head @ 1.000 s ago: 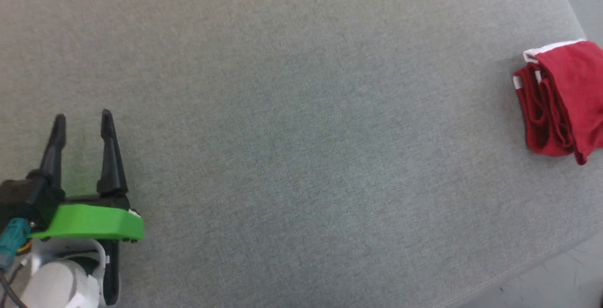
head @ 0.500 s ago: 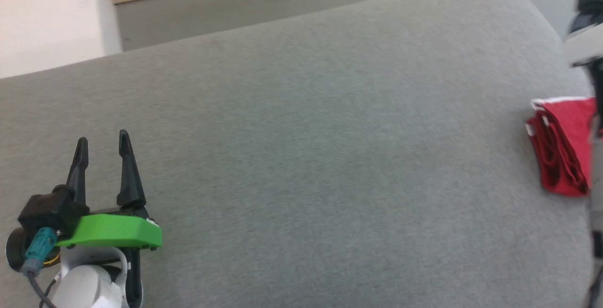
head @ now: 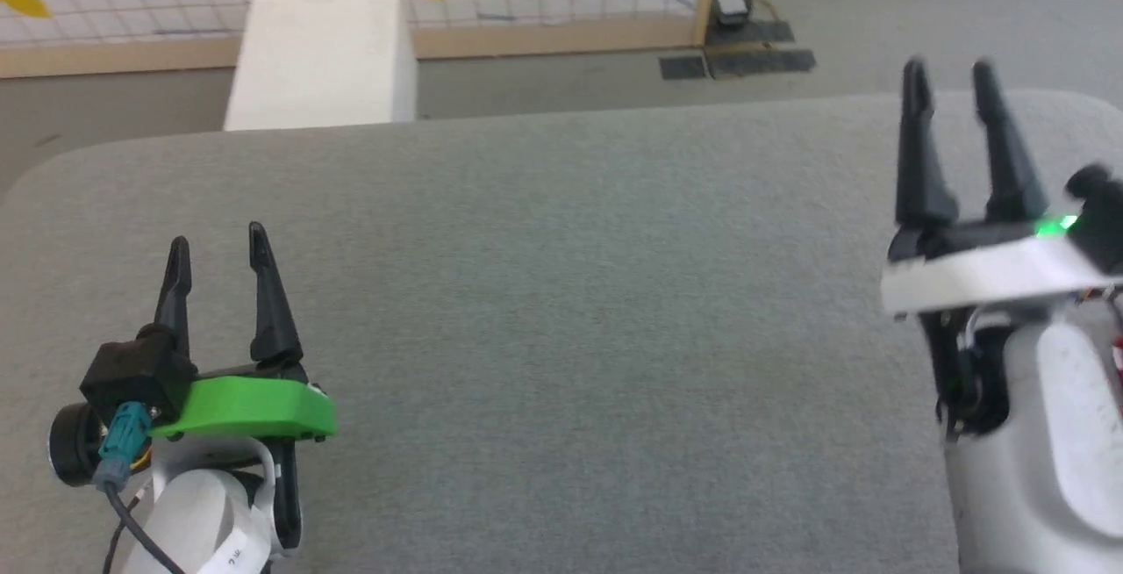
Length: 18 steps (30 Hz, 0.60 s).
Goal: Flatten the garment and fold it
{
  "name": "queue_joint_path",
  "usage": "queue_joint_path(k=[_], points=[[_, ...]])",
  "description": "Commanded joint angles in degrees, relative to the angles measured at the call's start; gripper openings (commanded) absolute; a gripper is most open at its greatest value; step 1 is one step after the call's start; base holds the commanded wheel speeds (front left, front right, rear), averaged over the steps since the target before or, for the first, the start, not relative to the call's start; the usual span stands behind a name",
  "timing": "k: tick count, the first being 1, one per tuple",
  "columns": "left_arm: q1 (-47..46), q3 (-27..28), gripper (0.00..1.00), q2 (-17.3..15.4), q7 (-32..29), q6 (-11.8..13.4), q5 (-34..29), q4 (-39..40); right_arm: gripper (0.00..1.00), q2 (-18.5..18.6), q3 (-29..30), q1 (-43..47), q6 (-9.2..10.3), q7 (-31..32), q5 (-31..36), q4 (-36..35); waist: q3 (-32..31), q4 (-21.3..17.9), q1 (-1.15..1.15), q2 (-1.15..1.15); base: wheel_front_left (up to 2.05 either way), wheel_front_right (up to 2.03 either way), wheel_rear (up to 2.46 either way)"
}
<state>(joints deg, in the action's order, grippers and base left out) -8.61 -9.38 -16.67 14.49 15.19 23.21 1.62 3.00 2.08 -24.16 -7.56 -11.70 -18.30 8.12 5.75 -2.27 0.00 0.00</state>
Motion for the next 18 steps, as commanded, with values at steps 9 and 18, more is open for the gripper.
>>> queue_joint_path(k=[9, 18], points=[[1.1, -0.6, 1.0, 2.5, 0.2, -2.7, 1.1, -3.3, 1.0, -0.1, -0.9, 10.8, 0.08, -3.0, -0.2, 4.4, -4.5, 4.2, 0.0, 0.0, 0.0, 0.0, 0.0], [3.0, -2.5, 1.0, 3.0, -2.8, -4.4, 3.3, -6.5, 1.0, -0.1, -2.2, 18.1, 0.08, -3.3, 3.3, 4.1, -6.0, 4.0, 0.0, 0.0, 0.0, 0.0, 0.0]])
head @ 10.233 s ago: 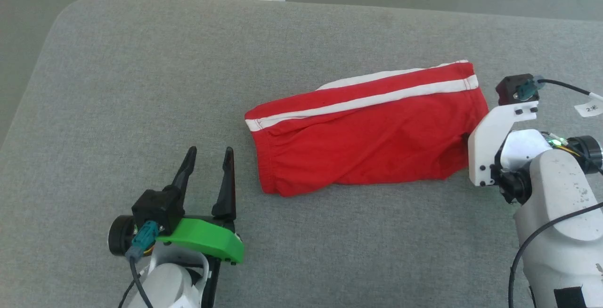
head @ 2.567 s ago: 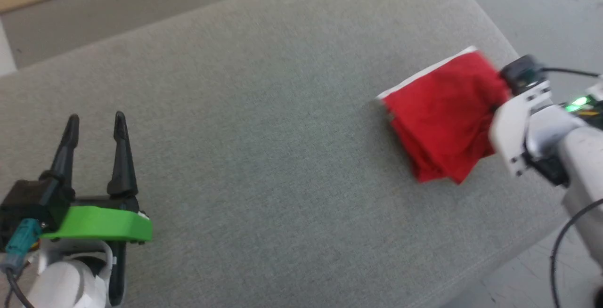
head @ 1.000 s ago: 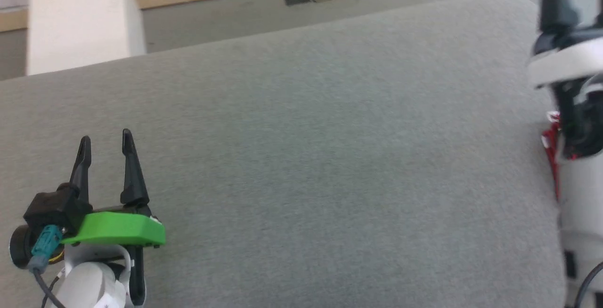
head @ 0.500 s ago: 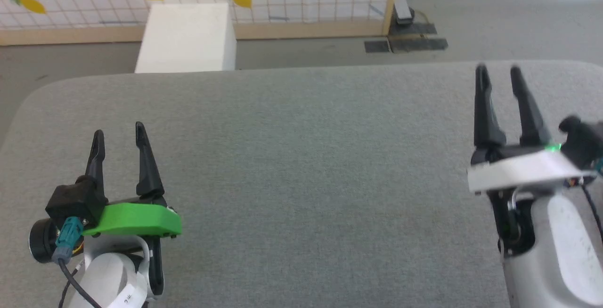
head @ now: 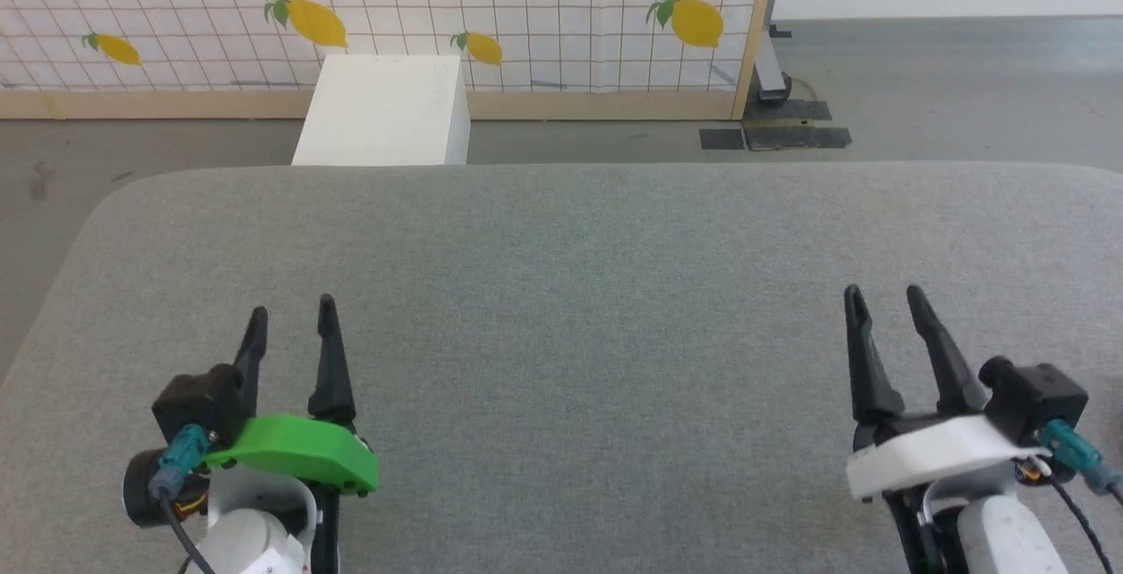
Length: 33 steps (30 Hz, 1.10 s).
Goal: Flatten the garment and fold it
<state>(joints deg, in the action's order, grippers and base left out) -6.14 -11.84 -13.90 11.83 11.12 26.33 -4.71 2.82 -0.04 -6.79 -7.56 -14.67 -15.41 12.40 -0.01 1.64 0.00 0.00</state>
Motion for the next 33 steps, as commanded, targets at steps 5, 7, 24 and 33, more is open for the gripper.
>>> queue_joint_path(k=[5, 7, 24, 33], points=[[1.8, -0.8, 1.0, -0.1, -0.3, -0.9, 0.3, -1.0, 1.0, 0.1, 0.9, 3.2, 0.08, -0.3, 1.5, -0.7, -1.0, 0.1, 0.0, 0.0, 0.0, 0.0, 0.0], [2.4, -0.8, 1.0, 0.0, 0.0, -1.2, 0.6, -1.1, 1.0, 0.1, 1.4, 4.0, 0.08, -0.3, 1.8, -0.8, -1.2, 0.2, 0.0, 0.0, 0.0, 0.0, 0.0], [6.1, -0.6, 1.0, 2.0, 2.9, -4.4, 1.5, -3.7, 1.0, 0.1, 0.6, 6.9, 0.08, -0.3, 0.7, -1.2, -2.3, 0.2, 0.0, 0.0, 0.0, 0.0, 0.0], [4.5, -2.5, 1.0, 1.0, 3.1, -7.0, -2.9, -3.0, 1.0, 0.1, -0.1, 7.2, 0.08, -0.3, -0.1, -1.0, -2.2, 0.2, 0.0, 0.0, 0.0, 0.0, 0.0]])
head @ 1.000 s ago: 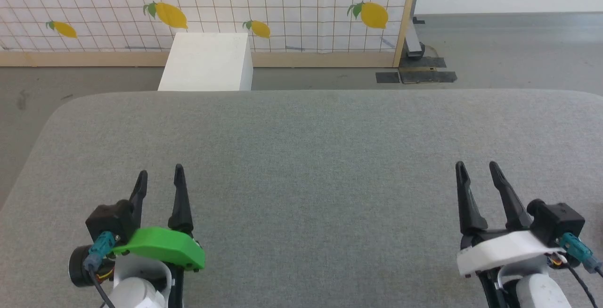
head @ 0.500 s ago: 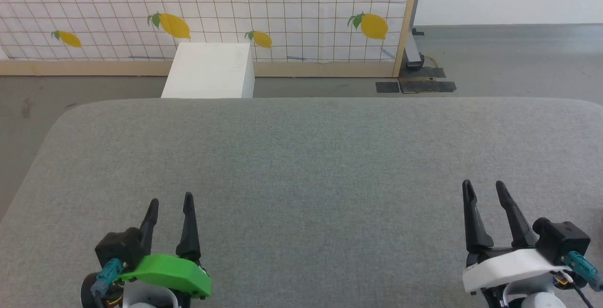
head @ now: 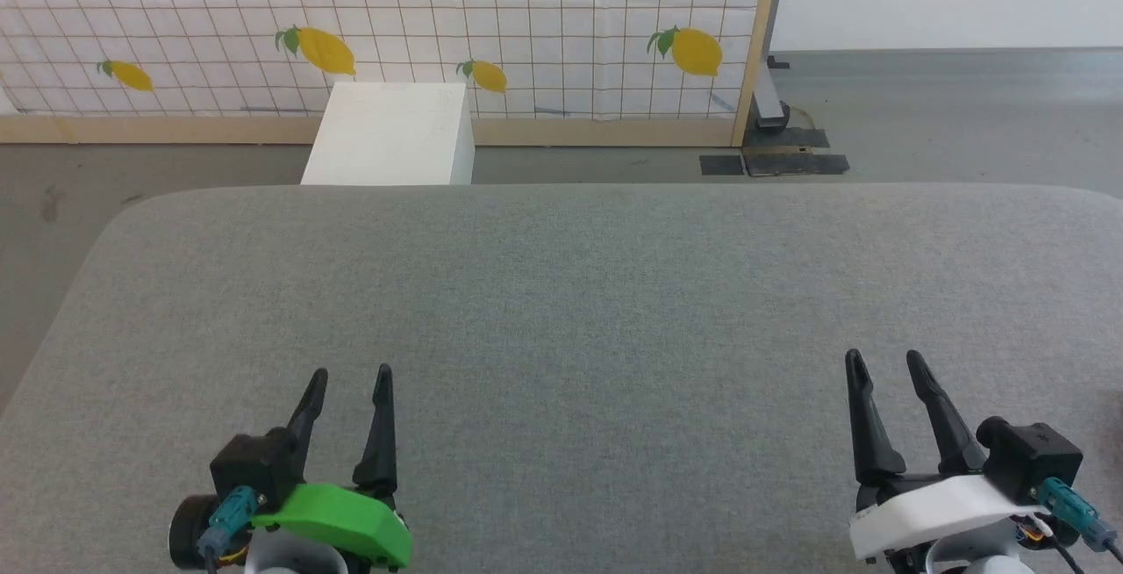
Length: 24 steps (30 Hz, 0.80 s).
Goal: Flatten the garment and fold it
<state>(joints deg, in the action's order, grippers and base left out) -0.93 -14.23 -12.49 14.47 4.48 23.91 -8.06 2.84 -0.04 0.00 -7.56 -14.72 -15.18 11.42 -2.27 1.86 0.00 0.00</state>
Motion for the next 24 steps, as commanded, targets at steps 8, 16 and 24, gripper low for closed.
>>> queue_joint_path(k=[8, 16, 24], points=[[-1.4, 1.6, 1.0, -0.8, 0.5, -1.4, -1.4, 0.8, 1.0, 0.0, -0.2, 0.0, 0.08, -0.3, -0.7, 0.1, 0.3, 0.0, 0.0, 0.0, 0.0, 0.0, 0.0], [-1.3, 2.3, 1.0, 0.2, 0.5, -1.6, -1.5, 0.2, 1.0, 0.0, -0.3, 0.0, 0.08, -0.3, -1.0, 0.2, 0.4, 0.0, 0.0, 0.0, 0.0, 0.0, 0.0], [-0.4, 2.3, 0.0, 0.2, -0.2, -1.4, -1.2, 0.1, 0.0, 0.0, -0.2, 0.0, 0.0, 0.2, -0.4, 0.0, 0.5, -0.1, 0.0, 0.0, 0.0, 0.0, 0.0]])
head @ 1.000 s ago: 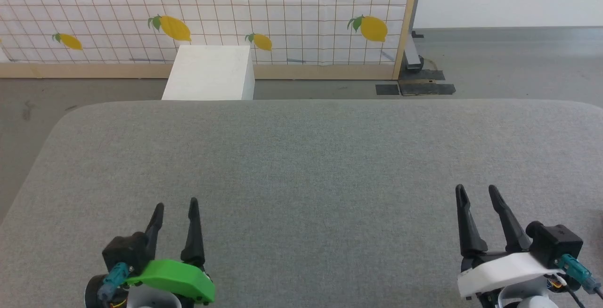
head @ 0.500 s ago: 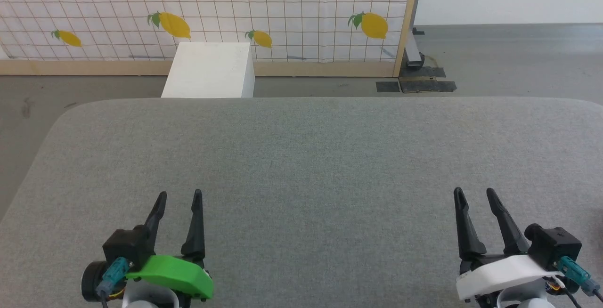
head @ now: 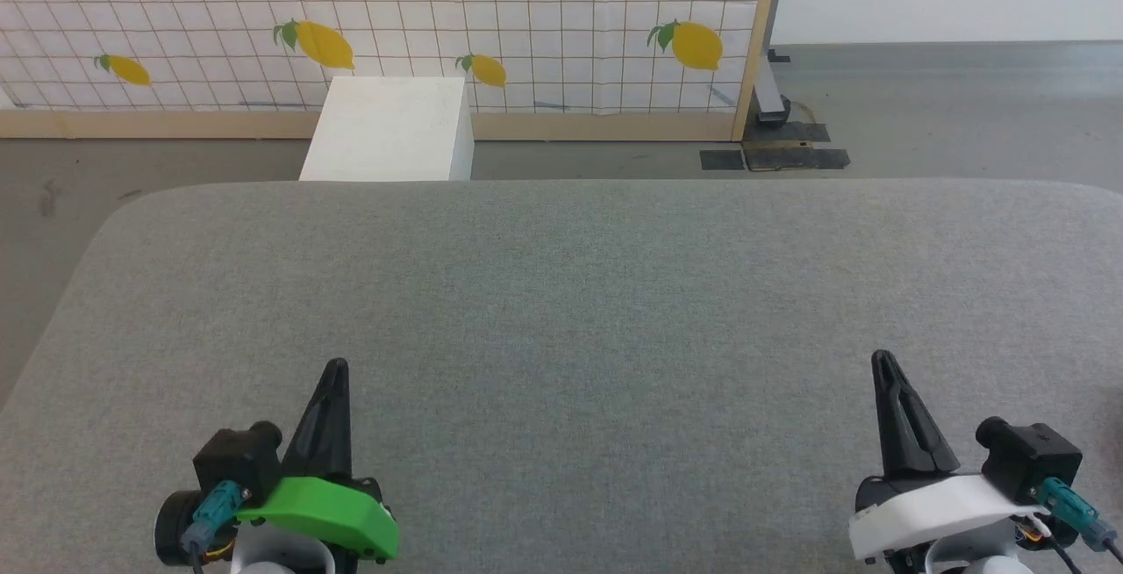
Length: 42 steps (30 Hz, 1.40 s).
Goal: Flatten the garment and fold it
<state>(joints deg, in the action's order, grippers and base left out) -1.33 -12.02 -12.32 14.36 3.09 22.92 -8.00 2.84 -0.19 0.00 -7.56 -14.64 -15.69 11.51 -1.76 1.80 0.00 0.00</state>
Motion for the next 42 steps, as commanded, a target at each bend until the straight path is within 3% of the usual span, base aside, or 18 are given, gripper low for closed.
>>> queue_joint_path(k=[1, 42], points=[[0.0, 0.2, 0.0, 0.2, -0.2, -0.1, -0.4, 0.1, 0.0, 0.0, 0.0, 0.0, 0.0, 0.2, 0.3, -0.2, 0.0, 0.0, 0.0, 0.0, 0.0, 0.0, 0.0], [0.5, 4.1, 0.0, 3.2, -4.9, -1.1, -7.8, 2.7, 0.0, 0.0, 0.1, 0.0, 0.03, 5.0, 5.4, -3.9, 0.6, -0.6, 0.0, 0.0, 0.0, 0.0, 0.0]])
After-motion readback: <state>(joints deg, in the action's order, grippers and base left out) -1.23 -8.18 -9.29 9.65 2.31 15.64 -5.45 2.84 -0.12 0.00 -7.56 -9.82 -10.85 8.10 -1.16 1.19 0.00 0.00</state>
